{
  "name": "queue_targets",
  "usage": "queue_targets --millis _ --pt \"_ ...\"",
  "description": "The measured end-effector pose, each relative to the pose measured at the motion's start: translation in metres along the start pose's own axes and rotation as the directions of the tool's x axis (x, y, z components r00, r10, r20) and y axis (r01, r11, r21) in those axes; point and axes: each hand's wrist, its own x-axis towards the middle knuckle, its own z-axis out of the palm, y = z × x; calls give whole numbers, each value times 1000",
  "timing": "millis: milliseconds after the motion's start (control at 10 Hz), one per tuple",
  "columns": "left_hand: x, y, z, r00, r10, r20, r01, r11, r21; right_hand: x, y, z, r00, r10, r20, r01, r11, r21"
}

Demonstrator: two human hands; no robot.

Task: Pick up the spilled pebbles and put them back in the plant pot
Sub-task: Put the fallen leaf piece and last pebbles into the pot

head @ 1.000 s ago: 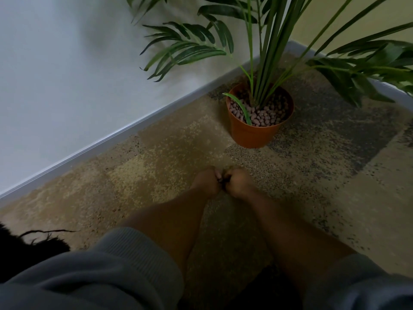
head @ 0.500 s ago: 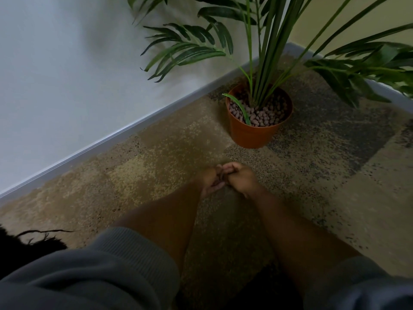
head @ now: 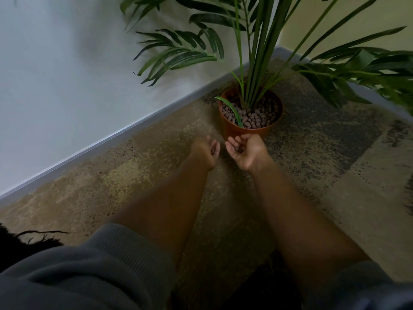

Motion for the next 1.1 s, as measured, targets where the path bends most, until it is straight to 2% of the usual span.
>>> queue_targets --millis 100,200,300,400,500,600,700,800,900,1100 --pt "-13 9 19 1000 20 13 -20 999 -50 -7 -17 13 998 -54 25 53 998 39" --pt "-25 18 36 997 61 40 -58 996 -75 -15 -37 23 993 -110 38 103 983 155" --pt "-29 27 52 990 110 87 -104 992 -74 -18 -56 29 979 -202 -20 201 948 249" --pt "-22 33 65 975 155 157 -156 988 -1 -15 -72 28 965 -255 -53 259 922 286" --pt "-21 40 76 969 137 205 -156 985 75 -9 -79 25 967 -253 -37 253 922 294" --pt "-22 42 83 944 84 318 -121 988 97 -4 -83 20 964 -259 -58 264 922 282" --pt "-35 41 86 932 79 353 -111 991 69 -12 -84 19 961 -267 -76 278 915 292" --pt "-32 41 86 942 86 325 -113 992 63 -23 -82 22 955 -290 -59 293 900 323" --pt "-27 38 78 949 104 296 -129 989 67 -28 -74 23 957 -291 -5 280 917 284" --pt "-22 31 50 958 244 148 -259 962 85 -33 -42 30 972 -219 81 225 971 -82"
